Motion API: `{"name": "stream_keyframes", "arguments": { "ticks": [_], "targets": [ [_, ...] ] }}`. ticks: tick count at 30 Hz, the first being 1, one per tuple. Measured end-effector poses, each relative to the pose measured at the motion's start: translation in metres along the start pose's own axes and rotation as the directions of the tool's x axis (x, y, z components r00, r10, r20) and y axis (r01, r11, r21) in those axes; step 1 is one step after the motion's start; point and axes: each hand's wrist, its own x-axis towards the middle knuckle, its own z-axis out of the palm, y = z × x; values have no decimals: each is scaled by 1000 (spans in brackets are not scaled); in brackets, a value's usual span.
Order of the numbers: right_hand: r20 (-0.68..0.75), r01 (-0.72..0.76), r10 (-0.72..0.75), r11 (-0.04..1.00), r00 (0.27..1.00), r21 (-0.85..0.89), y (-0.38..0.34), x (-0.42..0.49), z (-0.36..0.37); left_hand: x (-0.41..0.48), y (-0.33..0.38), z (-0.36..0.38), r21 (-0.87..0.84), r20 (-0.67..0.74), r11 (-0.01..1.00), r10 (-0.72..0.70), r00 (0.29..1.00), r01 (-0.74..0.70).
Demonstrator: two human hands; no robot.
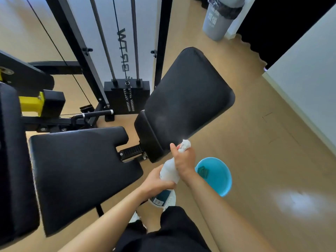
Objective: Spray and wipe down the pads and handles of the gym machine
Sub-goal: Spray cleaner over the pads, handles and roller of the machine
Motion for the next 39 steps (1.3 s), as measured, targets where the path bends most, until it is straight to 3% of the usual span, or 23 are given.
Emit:
{"name": "stream_keyframes", "arguments": {
  "ticks": [7, 16, 24, 28, 34, 39],
  "targets": [
    [226, -57, 79, 993, 971, -104, 12, -12, 44, -18, -41, -15, -67, -58, 987, -148, 987, 144],
    [206, -142, 172, 978, 963, -153, 18, -22, 89, -26, -70, -45, -52, -60, 981, -188, 980, 185],
    [172, -219, 225, 974, 959, -55, 11, -28, 80, -25, -71, -48, -3, -56, 989, -145, 988, 145],
    [229, -238, 247, 969, 942, -69, 16, -20, 80, -24, -71, -43, -22, -80, 991, -134, 988, 133],
    [469, -362, 300, 931, 831, 46, 0, 8, 100, -36, -83, -68, -166, -121, 975, -170, 978, 149],
    [638, -420, 319, 908, 701, 8, -13, 32, 138, -55, -86, -66, -393, -299, 909, -271, 915, 141]
  ]
}}
